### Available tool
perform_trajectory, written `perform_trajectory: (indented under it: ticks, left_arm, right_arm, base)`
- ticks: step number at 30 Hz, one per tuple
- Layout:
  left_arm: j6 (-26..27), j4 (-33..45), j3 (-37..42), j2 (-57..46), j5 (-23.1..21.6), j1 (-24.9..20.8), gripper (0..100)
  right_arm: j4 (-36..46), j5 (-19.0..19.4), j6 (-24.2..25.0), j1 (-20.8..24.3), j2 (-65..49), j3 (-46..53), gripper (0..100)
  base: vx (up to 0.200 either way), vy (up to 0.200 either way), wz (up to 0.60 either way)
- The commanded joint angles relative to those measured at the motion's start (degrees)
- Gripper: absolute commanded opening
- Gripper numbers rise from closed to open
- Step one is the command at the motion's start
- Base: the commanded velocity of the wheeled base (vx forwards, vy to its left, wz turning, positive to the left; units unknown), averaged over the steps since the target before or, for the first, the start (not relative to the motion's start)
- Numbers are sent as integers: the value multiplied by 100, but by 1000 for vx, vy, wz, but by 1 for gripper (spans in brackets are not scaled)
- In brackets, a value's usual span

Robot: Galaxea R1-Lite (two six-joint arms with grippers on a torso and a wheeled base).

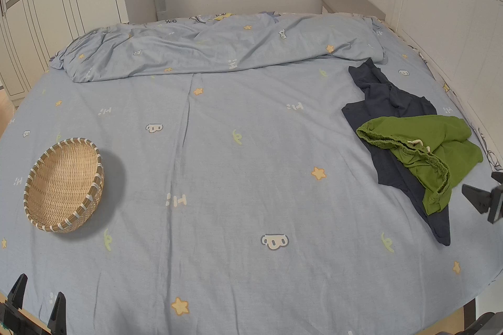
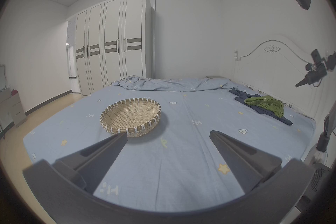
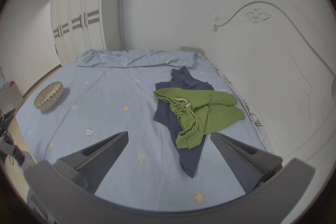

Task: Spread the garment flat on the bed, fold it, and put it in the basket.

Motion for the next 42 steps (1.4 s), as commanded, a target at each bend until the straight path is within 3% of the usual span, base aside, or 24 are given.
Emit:
perform_trajectory:
  ticks: [1,3,6,42]
  left_arm:
    - [-3,2,22,-93,1,4,100]
    - [-3,2,22,-93,1,4,100]
    - [-3,2,22,-93,1,4,100]
    - [-3,2,22,-93,1,-5,100]
  right_arm:
    - [-620,-1111,-60,511,3345,-1093,100]
    - [-831,-1709,-16,651,3899,-1260,100]
    - [-1306,-1937,-25,713,4373,-1436,100]
    - [-2616,-1955,-535,247,5955,-2508,100]
  base:
    - [0,0,0]
    - [0,0,0]
    - [0,0,0]
    - [0,0,0]
